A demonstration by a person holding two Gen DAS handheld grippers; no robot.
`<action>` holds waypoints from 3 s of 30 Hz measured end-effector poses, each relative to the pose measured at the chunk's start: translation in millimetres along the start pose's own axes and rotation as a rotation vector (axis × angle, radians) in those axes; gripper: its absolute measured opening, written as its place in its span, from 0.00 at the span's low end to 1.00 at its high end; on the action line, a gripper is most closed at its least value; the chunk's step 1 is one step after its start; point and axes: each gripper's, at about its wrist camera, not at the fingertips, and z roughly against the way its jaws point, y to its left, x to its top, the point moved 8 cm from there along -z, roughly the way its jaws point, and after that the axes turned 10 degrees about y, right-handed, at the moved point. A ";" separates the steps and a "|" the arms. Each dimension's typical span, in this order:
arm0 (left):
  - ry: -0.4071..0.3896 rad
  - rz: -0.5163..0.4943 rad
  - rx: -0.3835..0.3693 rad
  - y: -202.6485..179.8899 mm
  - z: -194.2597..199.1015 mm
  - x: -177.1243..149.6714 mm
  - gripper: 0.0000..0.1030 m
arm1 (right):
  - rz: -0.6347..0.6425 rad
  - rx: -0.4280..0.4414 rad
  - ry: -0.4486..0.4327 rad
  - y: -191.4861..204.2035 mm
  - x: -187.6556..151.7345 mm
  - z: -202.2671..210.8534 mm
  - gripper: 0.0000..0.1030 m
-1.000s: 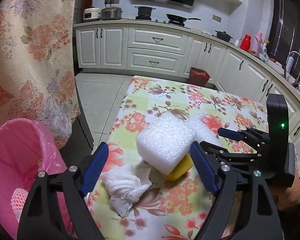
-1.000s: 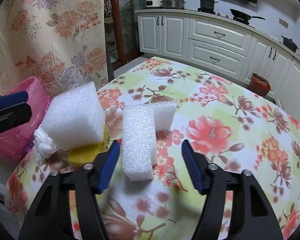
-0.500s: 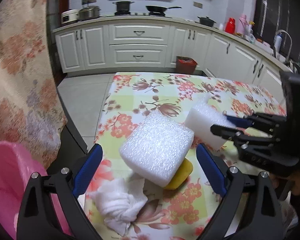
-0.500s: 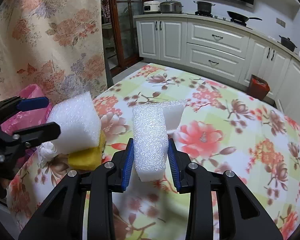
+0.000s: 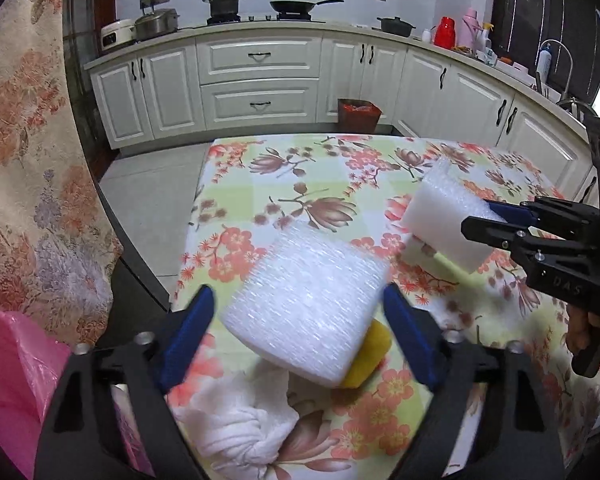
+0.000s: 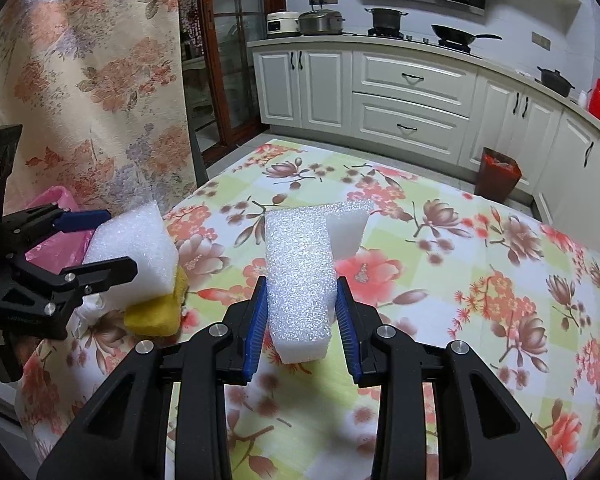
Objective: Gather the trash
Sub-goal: 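Grasp the large white foam block with the left gripper while the right gripper grasps the white foam strip, then lift the foam block and foam strip and carry both over the pink bin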
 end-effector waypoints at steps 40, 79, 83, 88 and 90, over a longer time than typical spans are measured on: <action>-0.227 0.177 0.048 14.0 152.1 -24.4 0.70 | -0.020 -0.042 -0.094 21.7 4.4 88.2 0.32; -0.309 0.540 0.345 168.9 278.8 -118.6 0.71 | 0.229 0.162 -0.126 228.1 44.7 109.2 0.32; -0.304 0.560 0.354 180.2 275.9 -118.1 0.71 | 0.273 0.187 -0.114 257.3 54.4 99.8 0.32; -0.302 0.585 0.363 195.6 271.6 -117.2 0.71 | 0.318 0.213 -0.094 286.8 61.9 86.5 0.32; -0.300 0.592 0.370 200.7 270.4 -117.1 0.71 | 0.330 0.225 -0.085 296.6 64.5 80.4 0.32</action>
